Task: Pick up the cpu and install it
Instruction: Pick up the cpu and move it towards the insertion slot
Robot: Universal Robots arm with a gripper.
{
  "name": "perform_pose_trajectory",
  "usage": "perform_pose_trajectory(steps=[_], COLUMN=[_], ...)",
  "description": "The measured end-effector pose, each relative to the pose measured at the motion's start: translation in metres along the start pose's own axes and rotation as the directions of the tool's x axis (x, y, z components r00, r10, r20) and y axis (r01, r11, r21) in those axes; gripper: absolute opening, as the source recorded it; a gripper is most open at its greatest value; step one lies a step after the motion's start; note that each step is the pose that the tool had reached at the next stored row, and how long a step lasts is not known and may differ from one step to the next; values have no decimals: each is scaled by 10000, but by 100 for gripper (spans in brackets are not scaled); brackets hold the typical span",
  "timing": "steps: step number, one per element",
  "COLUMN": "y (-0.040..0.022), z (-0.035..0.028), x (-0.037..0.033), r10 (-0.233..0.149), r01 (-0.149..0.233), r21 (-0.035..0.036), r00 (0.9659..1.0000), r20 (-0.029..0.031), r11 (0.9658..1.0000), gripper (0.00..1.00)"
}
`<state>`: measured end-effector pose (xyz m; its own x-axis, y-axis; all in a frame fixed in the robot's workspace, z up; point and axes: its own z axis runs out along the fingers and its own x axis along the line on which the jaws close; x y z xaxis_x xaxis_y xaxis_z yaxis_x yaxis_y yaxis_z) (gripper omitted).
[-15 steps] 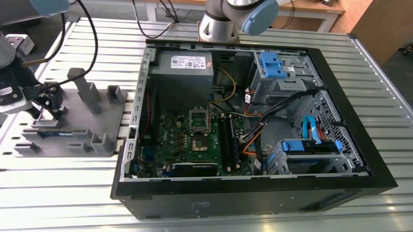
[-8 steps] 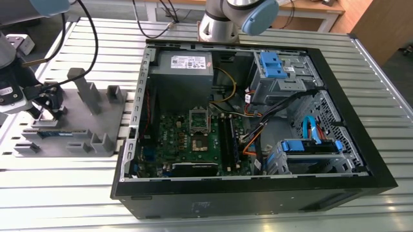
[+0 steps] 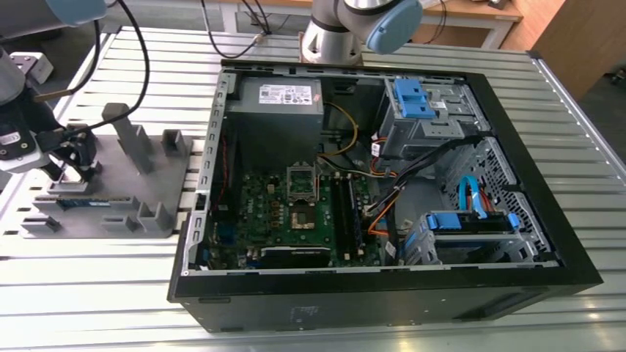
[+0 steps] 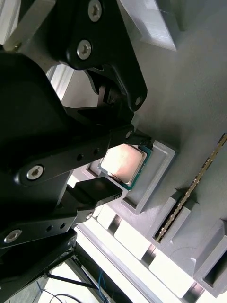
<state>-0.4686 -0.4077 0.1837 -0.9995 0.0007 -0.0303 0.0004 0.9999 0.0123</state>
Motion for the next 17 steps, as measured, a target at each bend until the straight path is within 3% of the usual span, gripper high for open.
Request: perform_pose_trajectory(steps=[12, 17], y=[0, 0], z=[3, 3], x=[0, 0], r10=[0, 0], r01=[0, 0], r21=[1, 2], r00=[10000, 10000], r20=[-2, -2], r11=[10000, 10000], gripper=[54, 47])
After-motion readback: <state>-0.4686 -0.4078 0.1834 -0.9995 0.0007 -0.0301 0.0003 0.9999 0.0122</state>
